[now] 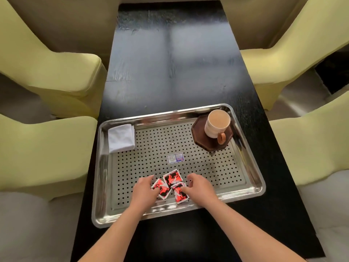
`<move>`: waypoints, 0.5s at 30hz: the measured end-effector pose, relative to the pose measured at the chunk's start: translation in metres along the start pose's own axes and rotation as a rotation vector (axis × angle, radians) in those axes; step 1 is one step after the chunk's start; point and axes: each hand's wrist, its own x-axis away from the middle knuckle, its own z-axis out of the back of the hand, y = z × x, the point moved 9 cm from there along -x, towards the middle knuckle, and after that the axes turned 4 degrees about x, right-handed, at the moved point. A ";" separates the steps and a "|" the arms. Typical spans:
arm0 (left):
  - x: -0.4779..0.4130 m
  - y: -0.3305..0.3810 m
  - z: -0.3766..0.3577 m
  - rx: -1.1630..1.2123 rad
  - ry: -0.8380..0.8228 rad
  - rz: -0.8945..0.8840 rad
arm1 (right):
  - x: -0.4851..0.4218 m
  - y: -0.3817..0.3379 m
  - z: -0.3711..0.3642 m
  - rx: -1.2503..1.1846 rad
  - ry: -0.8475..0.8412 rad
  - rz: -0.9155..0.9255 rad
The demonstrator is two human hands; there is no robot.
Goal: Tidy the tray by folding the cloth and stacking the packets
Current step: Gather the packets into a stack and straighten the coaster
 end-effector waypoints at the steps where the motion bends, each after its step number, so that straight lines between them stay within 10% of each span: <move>1: -0.002 -0.001 -0.004 -0.030 -0.010 0.002 | 0.000 -0.005 -0.007 0.056 0.004 0.004; 15: -0.006 -0.022 -0.007 0.176 -0.063 0.091 | -0.004 -0.014 -0.022 0.159 0.066 0.031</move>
